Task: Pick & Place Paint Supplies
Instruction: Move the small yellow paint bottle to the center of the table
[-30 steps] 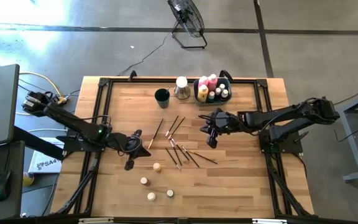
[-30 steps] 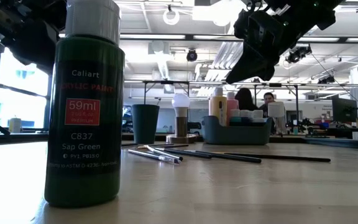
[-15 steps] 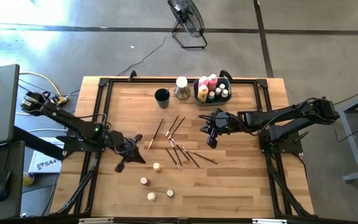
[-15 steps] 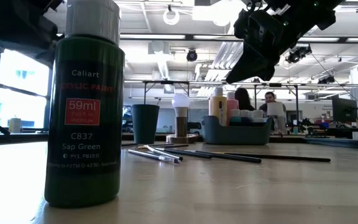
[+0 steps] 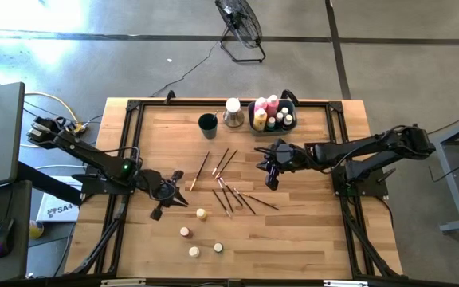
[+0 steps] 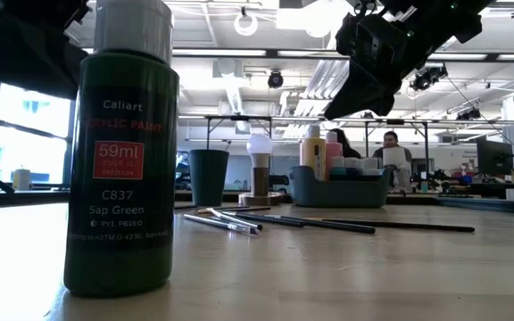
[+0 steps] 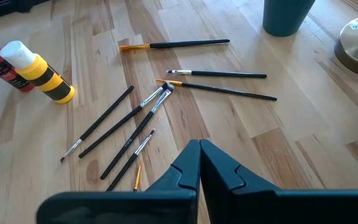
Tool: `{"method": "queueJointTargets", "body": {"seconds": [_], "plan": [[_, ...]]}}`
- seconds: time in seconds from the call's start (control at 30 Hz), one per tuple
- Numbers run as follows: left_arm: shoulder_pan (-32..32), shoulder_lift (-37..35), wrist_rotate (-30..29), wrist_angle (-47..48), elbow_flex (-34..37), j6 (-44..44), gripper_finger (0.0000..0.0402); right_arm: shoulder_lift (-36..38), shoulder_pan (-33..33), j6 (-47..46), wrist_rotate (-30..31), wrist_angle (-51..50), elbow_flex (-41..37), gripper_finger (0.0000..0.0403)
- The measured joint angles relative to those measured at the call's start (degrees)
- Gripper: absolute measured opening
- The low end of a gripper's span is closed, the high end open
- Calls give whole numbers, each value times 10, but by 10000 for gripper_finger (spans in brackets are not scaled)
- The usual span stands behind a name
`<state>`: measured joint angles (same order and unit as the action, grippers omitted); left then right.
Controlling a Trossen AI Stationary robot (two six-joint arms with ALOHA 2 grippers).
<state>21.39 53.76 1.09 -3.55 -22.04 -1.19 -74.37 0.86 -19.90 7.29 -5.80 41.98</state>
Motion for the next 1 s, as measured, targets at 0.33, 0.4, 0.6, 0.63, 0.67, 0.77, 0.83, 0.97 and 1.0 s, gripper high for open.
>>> {"method": "queueJointTargets", "body": {"seconds": [0.33,0.4,0.6,0.63,0.67,0.77,0.83,0.97,1.0], "plan": [[0,38,-12,-94,0,0,177,0,0,0,-12,-2,0,2],[0,39,-13,-94,0,10,203,0,0,1,-23,-4,0,2],[0,39,-15,-92,0,30,254,0,0,1,-31,-14,0,2],[0,39,-15,-93,0,30,257,0,0,1,-31,-14,0,2],[0,39,-15,-92,0,30,258,0,0,2,-31,-13,0,2],[0,45,-15,-98,0,30,260,0,0,2,-29,-14,0,2],[0,55,-15,-103,0,30,260,0,0,2,-29,-14,0,2],[0,93,-15,-131,0,30,260,0,0,2,-27,-13,0,2],[0,105,-15,-139,0,30,260,0,0,2,-27,-13,0,2]]}}
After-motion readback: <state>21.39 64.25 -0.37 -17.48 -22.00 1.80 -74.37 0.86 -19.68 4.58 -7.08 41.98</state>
